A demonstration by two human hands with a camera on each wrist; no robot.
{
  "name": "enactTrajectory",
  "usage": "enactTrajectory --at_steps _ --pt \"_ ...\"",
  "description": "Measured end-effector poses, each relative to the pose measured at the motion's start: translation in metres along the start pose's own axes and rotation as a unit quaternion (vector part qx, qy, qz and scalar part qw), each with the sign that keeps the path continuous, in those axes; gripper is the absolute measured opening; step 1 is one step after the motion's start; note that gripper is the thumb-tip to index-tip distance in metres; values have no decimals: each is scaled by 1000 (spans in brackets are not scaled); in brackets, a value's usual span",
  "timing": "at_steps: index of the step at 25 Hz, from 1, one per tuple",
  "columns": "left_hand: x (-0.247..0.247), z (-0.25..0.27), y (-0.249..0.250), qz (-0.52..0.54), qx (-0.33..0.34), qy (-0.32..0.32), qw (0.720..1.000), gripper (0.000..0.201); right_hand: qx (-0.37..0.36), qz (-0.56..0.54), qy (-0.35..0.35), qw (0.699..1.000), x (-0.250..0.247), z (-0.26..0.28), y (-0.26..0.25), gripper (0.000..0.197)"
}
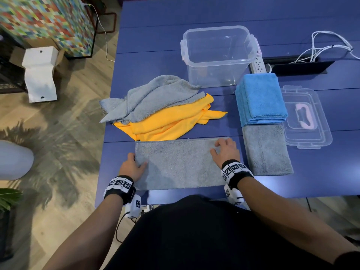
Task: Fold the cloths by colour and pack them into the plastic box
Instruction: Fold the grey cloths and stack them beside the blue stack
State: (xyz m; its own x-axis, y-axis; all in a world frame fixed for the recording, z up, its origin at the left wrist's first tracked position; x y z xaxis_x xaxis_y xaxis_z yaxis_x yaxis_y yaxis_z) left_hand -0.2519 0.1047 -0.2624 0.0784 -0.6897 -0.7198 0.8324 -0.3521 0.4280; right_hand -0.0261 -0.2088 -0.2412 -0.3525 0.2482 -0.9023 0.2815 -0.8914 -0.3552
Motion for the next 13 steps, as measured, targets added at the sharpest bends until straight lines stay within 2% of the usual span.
enactTrajectory --at_steps 2,4,7,8,10,13 --pt "0 2 -5 -22 -3 7 1000 45 1 2 -46 999 6 1 4 23" --pt "-6 7 6 5 13 42 999 36 6 -27 -54 998 2 -2 0 20" --pt "-6 28 48 30 84 68 994 27 18 -157 -58 986 -2 -5 -19 14" --pt "2 36 63 28 119 57 991 25 23 -219 -86 972 3 -3 -28 15" --pt "23 49 88 16 179 15 984 23 44 -344 -169 923 22 4 -49 18" --pt "52 60 108 0 226 -46 973 29 70 -402 -261 875 50 19 -78 24"
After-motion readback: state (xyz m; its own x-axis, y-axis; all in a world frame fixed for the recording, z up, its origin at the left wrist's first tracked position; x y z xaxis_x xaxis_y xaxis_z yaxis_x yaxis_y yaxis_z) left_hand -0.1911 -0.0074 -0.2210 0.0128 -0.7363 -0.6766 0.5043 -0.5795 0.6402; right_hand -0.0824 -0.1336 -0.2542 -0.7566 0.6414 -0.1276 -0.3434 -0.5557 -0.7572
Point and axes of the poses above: each hand's wrist, its own z-axis away from the middle knuckle, its own x-axis out of the palm, y = z × x, the point moved 8 cm from there along -z, towards the middle knuckle, and after that the axes turned 3 degrees about -x, right-handed, at the moved point
